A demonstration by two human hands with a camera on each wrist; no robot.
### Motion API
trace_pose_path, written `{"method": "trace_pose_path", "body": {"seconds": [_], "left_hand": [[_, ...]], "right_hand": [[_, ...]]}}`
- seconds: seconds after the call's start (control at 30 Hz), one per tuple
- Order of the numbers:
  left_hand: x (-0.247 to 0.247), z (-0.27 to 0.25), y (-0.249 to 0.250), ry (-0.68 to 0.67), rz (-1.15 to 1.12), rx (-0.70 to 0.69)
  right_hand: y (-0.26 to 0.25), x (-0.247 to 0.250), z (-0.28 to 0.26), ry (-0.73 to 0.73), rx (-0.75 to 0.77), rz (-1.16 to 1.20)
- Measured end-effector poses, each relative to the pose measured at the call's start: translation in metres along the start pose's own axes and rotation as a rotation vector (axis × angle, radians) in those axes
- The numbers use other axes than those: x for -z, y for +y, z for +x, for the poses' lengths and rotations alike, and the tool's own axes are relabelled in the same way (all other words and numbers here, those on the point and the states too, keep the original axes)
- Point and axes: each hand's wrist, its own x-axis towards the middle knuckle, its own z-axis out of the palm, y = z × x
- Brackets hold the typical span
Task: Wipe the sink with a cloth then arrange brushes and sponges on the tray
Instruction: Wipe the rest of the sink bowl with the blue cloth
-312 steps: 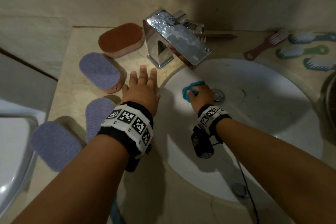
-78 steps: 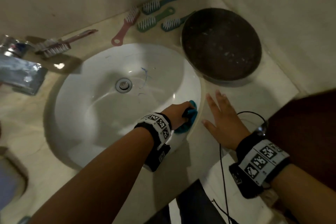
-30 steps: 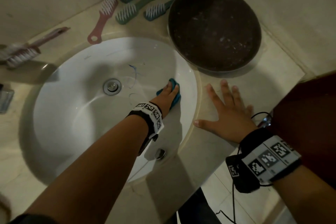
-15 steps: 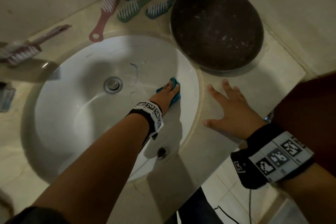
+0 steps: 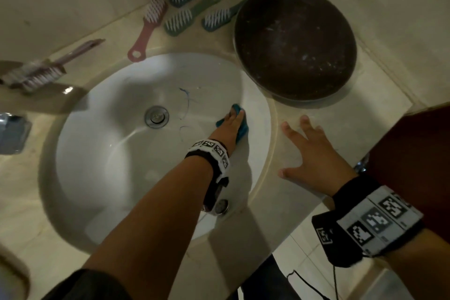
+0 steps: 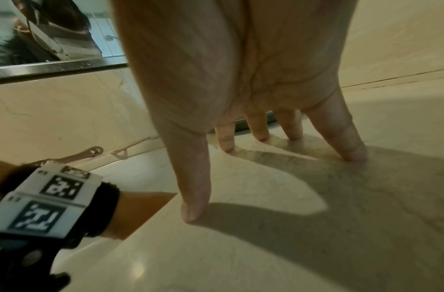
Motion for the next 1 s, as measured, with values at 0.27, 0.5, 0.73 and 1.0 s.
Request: {"method": "trace_pose_path", "body": {"seconds": [0.27, 0.5, 0.73, 1.0], "left_hand": [[-0.015, -0.051, -0.022, -0.200, -0.008, 0.011], [-0.001, -0.034, -0.008, -0.014, -0.146, 0.153], [0.004, -0.018, 0.036, 0.154, -0.438, 0.036], [-0.006, -0.030, 0.045, 0.129, -0.455, -0.140]], "right_hand": [[-0.003, 0.003, -0.003, -0.001, 0.003, 0.016], [-0.002, 0.002, -0.001, 0.011, 0.007, -0.010], [0.002, -0.001, 0.002, 0.028, 0.016, -0.024], [-0.002, 0.001, 0.000, 0.008, 0.005, 0.003]]}}
